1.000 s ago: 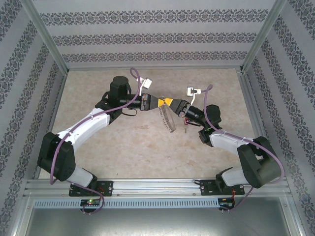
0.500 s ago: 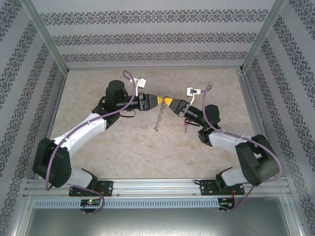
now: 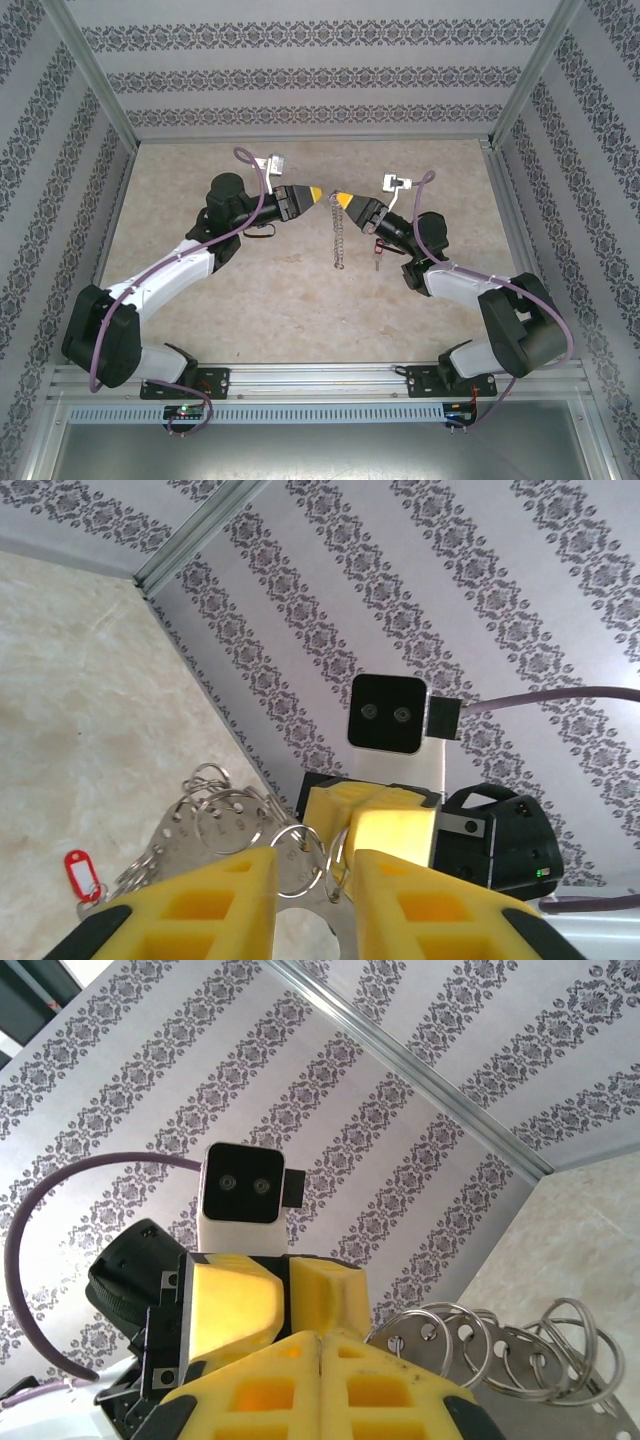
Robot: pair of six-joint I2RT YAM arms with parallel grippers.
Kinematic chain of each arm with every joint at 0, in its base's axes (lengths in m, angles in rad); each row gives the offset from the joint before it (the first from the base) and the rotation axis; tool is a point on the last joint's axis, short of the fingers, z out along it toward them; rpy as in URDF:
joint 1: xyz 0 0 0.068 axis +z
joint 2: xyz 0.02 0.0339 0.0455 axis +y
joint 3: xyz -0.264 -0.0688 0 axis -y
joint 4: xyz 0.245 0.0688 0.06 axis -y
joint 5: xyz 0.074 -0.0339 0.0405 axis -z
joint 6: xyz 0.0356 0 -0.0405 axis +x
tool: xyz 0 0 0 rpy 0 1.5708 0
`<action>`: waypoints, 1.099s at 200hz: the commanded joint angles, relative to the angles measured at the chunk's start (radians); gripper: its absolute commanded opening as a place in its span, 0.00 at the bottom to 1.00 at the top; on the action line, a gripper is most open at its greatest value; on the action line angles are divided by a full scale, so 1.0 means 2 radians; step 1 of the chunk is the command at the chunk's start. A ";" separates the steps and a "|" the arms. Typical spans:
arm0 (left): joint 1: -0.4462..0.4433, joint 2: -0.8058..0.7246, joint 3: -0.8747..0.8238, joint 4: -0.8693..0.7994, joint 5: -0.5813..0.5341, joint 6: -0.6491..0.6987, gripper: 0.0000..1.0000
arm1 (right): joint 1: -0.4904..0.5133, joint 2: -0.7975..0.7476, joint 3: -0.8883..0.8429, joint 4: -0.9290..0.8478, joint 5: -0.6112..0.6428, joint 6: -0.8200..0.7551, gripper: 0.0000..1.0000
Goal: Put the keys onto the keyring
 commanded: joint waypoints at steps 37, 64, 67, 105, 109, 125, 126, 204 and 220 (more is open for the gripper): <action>-0.024 0.000 -0.006 0.093 0.007 -0.032 0.27 | 0.000 -0.013 0.022 0.043 0.023 -0.003 0.00; -0.035 0.004 -0.002 0.094 0.009 -0.031 0.26 | 0.002 -0.019 0.026 0.042 0.026 -0.007 0.00; -0.035 0.005 -0.002 0.094 0.009 -0.031 0.26 | 0.002 -0.020 0.027 0.043 0.027 -0.007 0.00; -0.040 0.008 0.007 0.093 0.009 -0.025 0.25 | 0.003 -0.033 0.034 0.042 0.027 -0.009 0.00; -0.040 0.009 0.008 0.092 0.009 -0.025 0.25 | 0.003 -0.034 0.035 0.042 0.027 -0.009 0.00; -0.042 0.009 0.012 0.090 0.009 -0.024 0.25 | 0.003 -0.038 0.035 0.042 0.028 -0.008 0.00; -0.041 0.009 0.013 0.090 0.009 -0.024 0.25 | 0.003 -0.039 0.036 0.043 0.028 -0.008 0.00; -0.050 0.016 0.031 0.099 0.010 -0.021 0.26 | 0.006 -0.046 0.037 0.042 0.026 -0.004 0.00; -0.050 0.019 0.035 0.099 0.012 -0.022 0.26 | 0.007 -0.045 0.038 0.042 0.026 -0.004 0.00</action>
